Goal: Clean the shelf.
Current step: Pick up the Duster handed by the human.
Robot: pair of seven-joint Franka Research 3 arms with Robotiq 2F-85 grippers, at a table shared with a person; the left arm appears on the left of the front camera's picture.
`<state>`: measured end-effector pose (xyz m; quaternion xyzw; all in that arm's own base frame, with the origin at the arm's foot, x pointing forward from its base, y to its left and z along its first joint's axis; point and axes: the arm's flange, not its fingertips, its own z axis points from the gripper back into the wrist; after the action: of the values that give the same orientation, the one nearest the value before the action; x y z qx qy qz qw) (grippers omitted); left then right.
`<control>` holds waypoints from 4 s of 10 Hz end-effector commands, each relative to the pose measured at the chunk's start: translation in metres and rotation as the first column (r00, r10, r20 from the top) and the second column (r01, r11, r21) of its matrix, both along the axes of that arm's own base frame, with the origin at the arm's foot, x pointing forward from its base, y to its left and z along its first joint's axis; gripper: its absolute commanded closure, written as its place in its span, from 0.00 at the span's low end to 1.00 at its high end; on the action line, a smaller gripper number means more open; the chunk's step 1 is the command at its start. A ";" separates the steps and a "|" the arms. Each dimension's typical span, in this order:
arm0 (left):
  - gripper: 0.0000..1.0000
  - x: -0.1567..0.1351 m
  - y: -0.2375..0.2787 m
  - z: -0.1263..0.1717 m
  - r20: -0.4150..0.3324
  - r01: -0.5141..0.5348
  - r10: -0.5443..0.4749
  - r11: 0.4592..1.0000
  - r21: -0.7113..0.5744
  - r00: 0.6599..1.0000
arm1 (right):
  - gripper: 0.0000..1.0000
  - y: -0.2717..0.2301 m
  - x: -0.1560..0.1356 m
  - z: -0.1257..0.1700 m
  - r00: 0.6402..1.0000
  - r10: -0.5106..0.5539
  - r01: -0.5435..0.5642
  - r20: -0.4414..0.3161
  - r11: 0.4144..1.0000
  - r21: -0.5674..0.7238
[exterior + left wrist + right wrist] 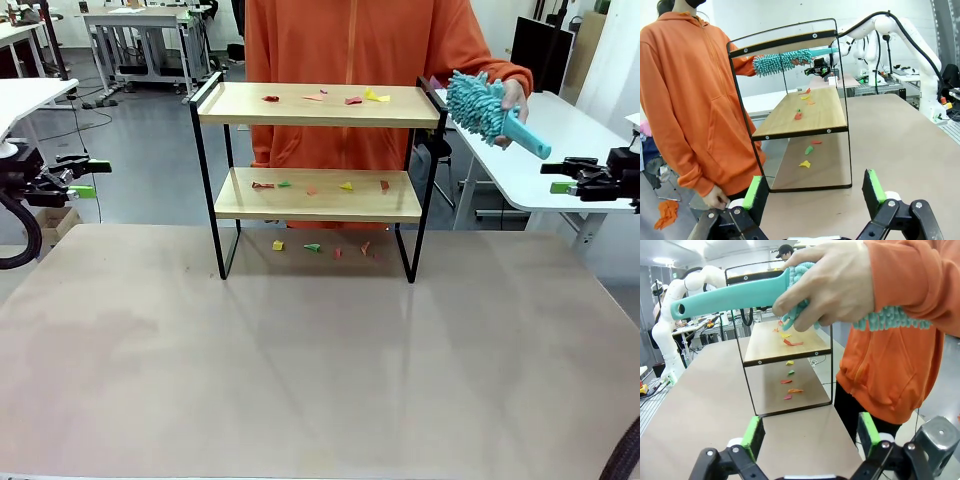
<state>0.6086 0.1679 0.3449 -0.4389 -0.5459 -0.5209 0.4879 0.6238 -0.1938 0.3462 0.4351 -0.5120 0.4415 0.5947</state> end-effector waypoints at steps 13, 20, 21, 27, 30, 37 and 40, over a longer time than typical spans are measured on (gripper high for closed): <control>0.00 -0.002 -0.003 0.003 -0.002 0.008 -0.008 1.000 0.010 1.000 | 0.00 0.085 -0.064 0.281 0.748 -0.640 0.436 -0.179 0.675 -0.595; 0.00 -0.002 -0.003 0.003 -0.002 0.008 -0.008 1.000 0.010 1.000 | 0.00 0.073 -0.072 0.307 0.729 -0.677 0.479 -0.104 0.612 -0.629; 0.00 -0.002 -0.003 0.003 -0.002 0.008 -0.008 1.000 0.010 1.000 | 0.00 0.095 -0.084 0.313 0.683 -0.722 0.507 -0.109 0.577 -0.640; 0.00 -0.002 -0.003 0.003 -0.002 0.008 -0.008 1.000 0.010 1.000 | 0.00 0.199 -0.136 0.276 0.489 -0.851 0.615 -0.192 0.493 -0.615; 0.00 -0.002 -0.003 0.003 -0.002 0.008 -0.008 1.000 0.010 1.000 | 0.00 0.232 -0.135 0.251 0.483 -0.855 0.600 -0.188 0.479 -0.640; 0.00 -0.002 -0.003 0.003 -0.002 0.008 -0.008 1.000 0.010 1.000 | 0.00 0.247 -0.124 0.219 0.454 -0.878 0.591 -0.152 0.424 -0.686; 0.00 -0.002 -0.003 0.003 -0.002 0.008 -0.008 1.000 0.010 1.000 | 0.00 0.263 -0.122 0.212 0.376 -0.917 0.631 -0.131 0.358 -0.688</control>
<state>0.6085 0.1678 0.3451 -0.4388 -0.5458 -0.5211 0.4879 0.5048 0.0613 0.5572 0.0594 -0.3330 0.1108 0.9345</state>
